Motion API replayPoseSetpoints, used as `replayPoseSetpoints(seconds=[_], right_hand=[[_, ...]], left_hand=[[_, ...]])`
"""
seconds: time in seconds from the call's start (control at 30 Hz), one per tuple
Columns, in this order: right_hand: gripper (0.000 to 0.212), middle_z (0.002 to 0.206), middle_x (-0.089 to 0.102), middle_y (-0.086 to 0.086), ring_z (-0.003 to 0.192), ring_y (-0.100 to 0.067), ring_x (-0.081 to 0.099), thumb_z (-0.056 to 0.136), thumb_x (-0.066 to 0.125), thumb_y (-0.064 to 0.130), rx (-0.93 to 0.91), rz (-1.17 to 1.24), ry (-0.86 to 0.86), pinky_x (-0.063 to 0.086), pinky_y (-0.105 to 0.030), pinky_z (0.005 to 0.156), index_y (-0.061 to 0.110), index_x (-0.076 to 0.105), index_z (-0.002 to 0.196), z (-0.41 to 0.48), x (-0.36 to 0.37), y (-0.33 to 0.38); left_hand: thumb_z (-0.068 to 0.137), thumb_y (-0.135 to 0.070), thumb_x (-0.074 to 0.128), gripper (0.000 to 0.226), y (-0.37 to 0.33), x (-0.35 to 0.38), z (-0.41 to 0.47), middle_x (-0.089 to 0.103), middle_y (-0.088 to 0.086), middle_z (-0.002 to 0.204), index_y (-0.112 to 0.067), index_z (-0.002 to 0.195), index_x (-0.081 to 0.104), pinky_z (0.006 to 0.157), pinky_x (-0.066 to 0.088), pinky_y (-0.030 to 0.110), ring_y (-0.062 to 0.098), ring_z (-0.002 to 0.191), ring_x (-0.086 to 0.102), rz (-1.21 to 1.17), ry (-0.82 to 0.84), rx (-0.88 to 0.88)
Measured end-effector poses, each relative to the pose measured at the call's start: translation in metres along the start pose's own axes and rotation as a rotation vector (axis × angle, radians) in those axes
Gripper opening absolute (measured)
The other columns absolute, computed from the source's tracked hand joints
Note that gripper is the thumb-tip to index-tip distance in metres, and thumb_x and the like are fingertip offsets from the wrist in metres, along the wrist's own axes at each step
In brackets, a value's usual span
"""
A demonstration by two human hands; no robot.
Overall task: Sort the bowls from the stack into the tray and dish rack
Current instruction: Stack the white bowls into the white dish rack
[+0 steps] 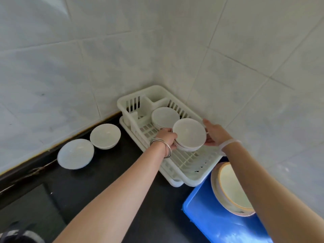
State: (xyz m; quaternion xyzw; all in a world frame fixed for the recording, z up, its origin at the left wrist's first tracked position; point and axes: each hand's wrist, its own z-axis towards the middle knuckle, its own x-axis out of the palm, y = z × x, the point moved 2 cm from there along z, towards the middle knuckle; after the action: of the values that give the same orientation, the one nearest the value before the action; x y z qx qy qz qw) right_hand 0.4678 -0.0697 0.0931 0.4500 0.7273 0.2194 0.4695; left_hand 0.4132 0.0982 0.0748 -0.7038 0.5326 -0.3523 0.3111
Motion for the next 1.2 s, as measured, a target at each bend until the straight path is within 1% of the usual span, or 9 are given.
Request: replayPoseSetpoints(seconds=[0.07, 0.1, 0.2, 0.37, 0.57, 0.73, 0.9, 1.07, 1.2], right_hand=[[0.052, 0.076, 0.068, -0.014, 0.071, -0.028, 0.067, 0.092, 0.045, 0.053, 0.002, -0.064, -0.003, 0.059, -0.036, 0.067, 0.005, 0.064, 0.083, 0.013, -0.005, -0.011], [0.052, 0.074, 0.067, -0.013, 0.069, -0.027, 0.066, 0.091, 0.045, 0.054, 0.0, -0.101, -0.009, 0.059, -0.034, 0.062, 0.005, 0.064, 0.085, 0.018, -0.006, -0.016], [0.045, 0.082, 0.066, -0.012, 0.077, -0.028, 0.066, 0.091, 0.046, 0.054, 0.001, -0.164, -0.011, 0.055, -0.029, 0.055, 0.012, 0.06, 0.09, 0.031, -0.006, -0.029], [0.056, 0.094, 0.07, -0.018, 0.088, -0.035, 0.069, 0.091, 0.04, 0.06, -0.01, -0.259, 0.007, 0.056, -0.047, 0.085, 0.009, 0.062, 0.092, 0.045, -0.004, -0.038], [0.054, 0.1, 0.069, -0.019, 0.091, -0.036, 0.068, 0.09, 0.042, 0.059, 0.019, -0.271, 0.054, 0.055, -0.049, 0.086, 0.008, 0.059, 0.098, 0.057, 0.002, -0.041], [0.061, 0.088, 0.071, -0.014, 0.081, -0.031, 0.069, 0.09, 0.038, 0.061, 0.041, -0.374, 0.073, 0.056, -0.044, 0.086, 0.006, 0.064, 0.102, 0.063, 0.003, -0.044], [0.052, 0.104, 0.07, -0.018, 0.094, -0.035, 0.067, 0.093, 0.043, 0.051, 0.071, -0.361, 0.067, 0.053, -0.047, 0.092, 0.006, 0.059, 0.111, 0.067, 0.004, -0.043], [0.042, 0.106, 0.069, -0.016, 0.096, -0.033, 0.066, 0.095, 0.045, 0.043, 0.083, -0.403, 0.061, 0.052, -0.046, 0.093, 0.007, 0.058, 0.114, 0.066, 0.002, -0.042], [0.038, 0.103, 0.069, -0.016, 0.095, -0.033, 0.066, 0.095, 0.045, 0.04, 0.06, -0.44, 0.055, 0.052, -0.045, 0.092, 0.008, 0.058, 0.11, 0.062, 0.003, -0.04]], left_hand=[[0.088, 0.009, 0.039, 0.041, 0.005, 0.012, 0.016, 0.053, 0.022, 0.126, -0.002, 0.126, 0.051, 0.089, 0.049, 0.046, 0.034, 0.105, 0.052, 0.047, -0.006, -0.044], [0.089, 0.01, 0.039, 0.041, 0.008, 0.017, 0.023, 0.051, 0.022, 0.128, -0.001, 0.127, 0.049, 0.091, 0.049, 0.047, 0.036, 0.109, 0.052, 0.057, -0.004, -0.067], [0.09, 0.01, 0.037, 0.041, 0.019, 0.027, 0.038, 0.048, 0.022, 0.129, 0.0, 0.13, 0.044, 0.086, 0.048, 0.045, 0.035, 0.11, 0.051, 0.074, 0.013, -0.126], [0.091, 0.01, 0.036, 0.042, 0.027, 0.033, 0.055, 0.045, 0.025, 0.135, 0.001, 0.131, 0.043, 0.086, 0.048, 0.046, 0.041, 0.122, 0.048, 0.165, 0.035, -0.15], [0.089, 0.011, 0.037, 0.044, 0.031, 0.034, 0.068, 0.048, 0.024, 0.134, 0.0, 0.131, 0.043, 0.079, 0.052, 0.042, 0.038, 0.115, 0.052, 0.259, 0.041, -0.145], [0.089, 0.01, 0.039, 0.048, 0.036, 0.032, 0.072, 0.046, 0.023, 0.136, -0.003, 0.135, 0.04, 0.095, 0.048, 0.049, 0.039, 0.12, 0.051, 0.273, 0.07, -0.17], [0.089, 0.009, 0.041, 0.047, 0.038, 0.029, 0.074, 0.046, 0.022, 0.136, -0.003, 0.135, 0.041, 0.096, 0.048, 0.049, 0.037, 0.117, 0.052, 0.25, 0.101, -0.17], [0.088, 0.012, 0.042, 0.046, 0.037, 0.028, 0.073, 0.049, 0.022, 0.133, -0.001, 0.133, 0.045, 0.084, 0.049, 0.04, 0.035, 0.113, 0.052, 0.181, 0.086, -0.159], [0.089, 0.011, 0.042, 0.044, 0.035, 0.028, 0.071, 0.05, 0.016, 0.111, 0.001, 0.131, 0.046, 0.076, 0.05, 0.038, 0.03, 0.099, 0.049, 0.135, 0.081, -0.159]])
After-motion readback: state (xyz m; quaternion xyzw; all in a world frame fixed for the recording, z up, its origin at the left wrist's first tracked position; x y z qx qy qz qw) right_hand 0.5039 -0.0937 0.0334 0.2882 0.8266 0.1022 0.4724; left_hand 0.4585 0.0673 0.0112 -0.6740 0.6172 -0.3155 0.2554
